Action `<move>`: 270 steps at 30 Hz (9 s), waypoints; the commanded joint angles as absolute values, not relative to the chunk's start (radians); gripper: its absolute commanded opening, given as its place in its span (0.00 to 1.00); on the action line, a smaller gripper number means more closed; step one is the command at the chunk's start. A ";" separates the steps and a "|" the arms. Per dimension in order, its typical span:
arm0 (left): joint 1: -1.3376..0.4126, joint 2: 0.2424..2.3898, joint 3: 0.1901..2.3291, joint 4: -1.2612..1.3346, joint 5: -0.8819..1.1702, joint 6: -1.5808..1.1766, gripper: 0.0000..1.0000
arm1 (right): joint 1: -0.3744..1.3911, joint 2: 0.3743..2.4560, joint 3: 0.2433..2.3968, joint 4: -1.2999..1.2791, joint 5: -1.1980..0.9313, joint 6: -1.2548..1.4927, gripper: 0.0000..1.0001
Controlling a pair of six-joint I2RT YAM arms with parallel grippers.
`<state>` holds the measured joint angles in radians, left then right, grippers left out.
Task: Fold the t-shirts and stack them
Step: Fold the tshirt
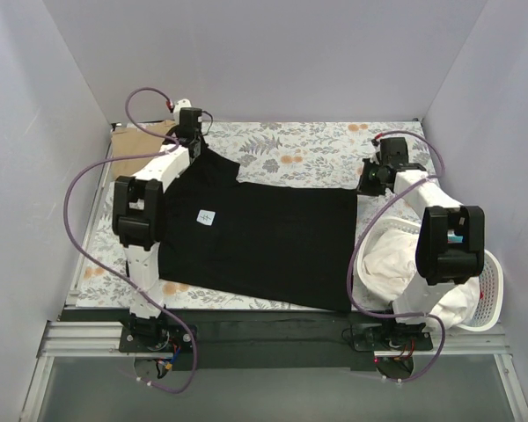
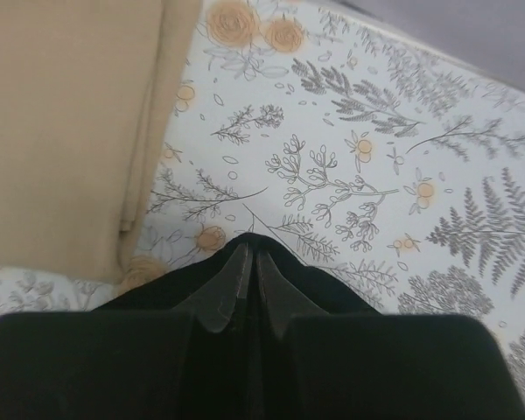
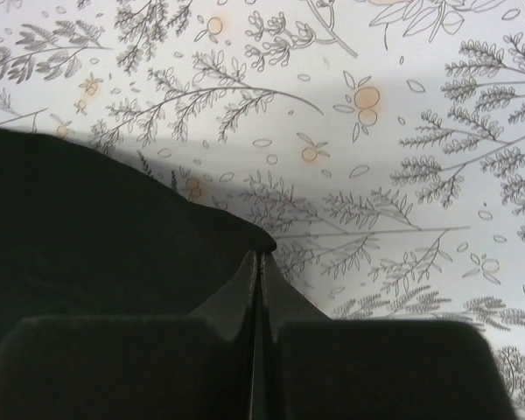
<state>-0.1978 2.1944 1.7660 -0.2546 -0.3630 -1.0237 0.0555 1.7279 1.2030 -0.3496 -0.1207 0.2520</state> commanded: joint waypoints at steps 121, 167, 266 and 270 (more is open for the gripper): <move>-0.063 1.782 0.977 -0.402 -0.025 -1.209 0.70 | 0.683 1.533 0.778 -0.262 0.014 0.534 0.48; -0.410 1.910 1.431 -0.580 -0.121 -1.242 0.76 | 0.854 1.066 0.551 -0.393 0.190 0.683 0.49; -0.681 1.014 0.669 -0.568 -0.098 -1.494 0.70 | 0.980 1.137 0.588 -0.503 0.282 0.784 0.52; -0.683 1.011 0.640 -0.587 -0.087 -1.502 0.70 | 0.980 1.140 0.543 -0.442 0.267 0.796 0.50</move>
